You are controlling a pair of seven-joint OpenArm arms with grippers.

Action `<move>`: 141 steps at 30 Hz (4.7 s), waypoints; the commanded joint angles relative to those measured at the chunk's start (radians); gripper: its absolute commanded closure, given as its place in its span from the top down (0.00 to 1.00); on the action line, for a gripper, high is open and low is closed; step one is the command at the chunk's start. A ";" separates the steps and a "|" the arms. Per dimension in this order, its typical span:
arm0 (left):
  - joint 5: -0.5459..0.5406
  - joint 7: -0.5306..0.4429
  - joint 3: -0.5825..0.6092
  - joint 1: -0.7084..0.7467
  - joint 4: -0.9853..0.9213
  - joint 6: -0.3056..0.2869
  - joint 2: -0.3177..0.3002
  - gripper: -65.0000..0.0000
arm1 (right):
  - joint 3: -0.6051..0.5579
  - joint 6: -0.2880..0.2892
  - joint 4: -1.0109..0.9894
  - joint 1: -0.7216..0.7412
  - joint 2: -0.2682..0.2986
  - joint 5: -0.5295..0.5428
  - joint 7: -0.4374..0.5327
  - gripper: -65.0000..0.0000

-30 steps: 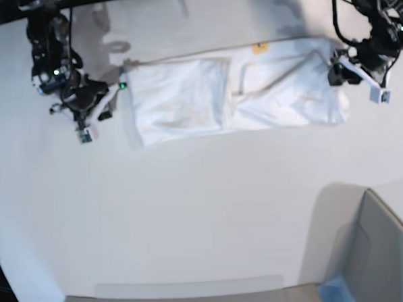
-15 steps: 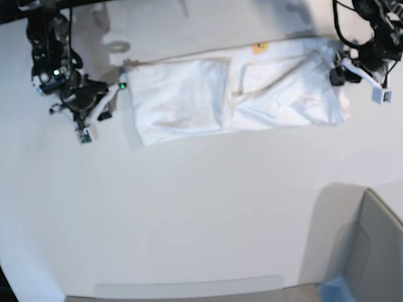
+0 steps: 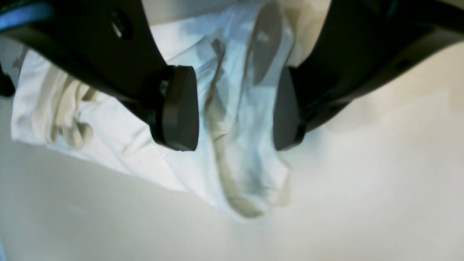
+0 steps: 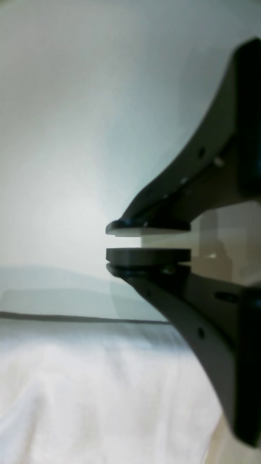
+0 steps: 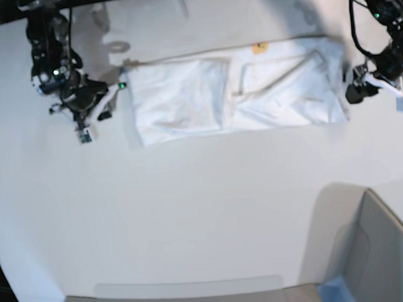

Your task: Layout the t-shirt on the table in an organized manner, then fold the t-shirt properly

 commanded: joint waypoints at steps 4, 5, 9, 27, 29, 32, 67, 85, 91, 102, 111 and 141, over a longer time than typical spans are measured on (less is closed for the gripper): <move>0.108 -0.007 0.076 0.022 0.120 0.253 -0.004 0.49 | 0.004 0.000 0.015 0.009 0.010 0.007 0.017 0.10; 0.134 -0.007 0.090 0.022 0.142 0.284 -0.004 0.49 | 0.004 0.000 0.015 0.009 0.008 0.007 0.017 0.10; 0.172 -0.007 0.168 0.022 0.180 0.382 -0.007 0.49 | 0.004 0.000 0.015 0.009 0.007 0.007 0.017 0.10; 0.172 -0.007 0.171 0.013 0.178 0.425 0.047 0.49 | 0.004 0.000 0.015 0.009 0.007 0.007 0.017 0.10; 0.172 -0.007 0.173 0.011 0.178 0.423 0.048 0.49 | 0.004 0.000 0.015 0.009 0.005 0.007 0.017 0.10; 0.171 -0.007 0.162 0.011 0.178 0.325 0.062 0.49 | 0.004 0.000 0.015 0.009 0.005 0.007 0.017 0.10; 0.619 -0.038 0.268 0.040 0.224 0.328 0.137 0.49 | 0.006 0.000 0.015 -0.003 0.008 0.007 0.017 0.10; 0.479 -0.007 -0.011 -0.044 0.223 -0.118 0.211 0.49 | 0.007 0.000 -0.022 0.008 0.010 0.007 0.017 0.10; 0.479 -0.007 -0.156 -0.086 0.220 -0.323 0.252 0.49 | 0.007 0.000 -0.050 0.016 0.010 0.007 0.017 0.10; 0.646 -0.007 -0.061 -0.076 0.218 -0.217 0.174 0.49 | 0.006 0.000 -0.048 0.020 0.010 0.007 0.017 0.10; 0.815 -0.067 0.065 -0.046 0.243 -0.065 0.159 0.49 | 0.006 -0.001 -0.050 0.023 0.007 0.007 0.017 0.10; 0.445 -0.007 -0.082 -0.067 0.137 -0.303 0.159 0.33 | 0.009 -0.001 -0.050 0.017 0.008 0.007 0.017 0.10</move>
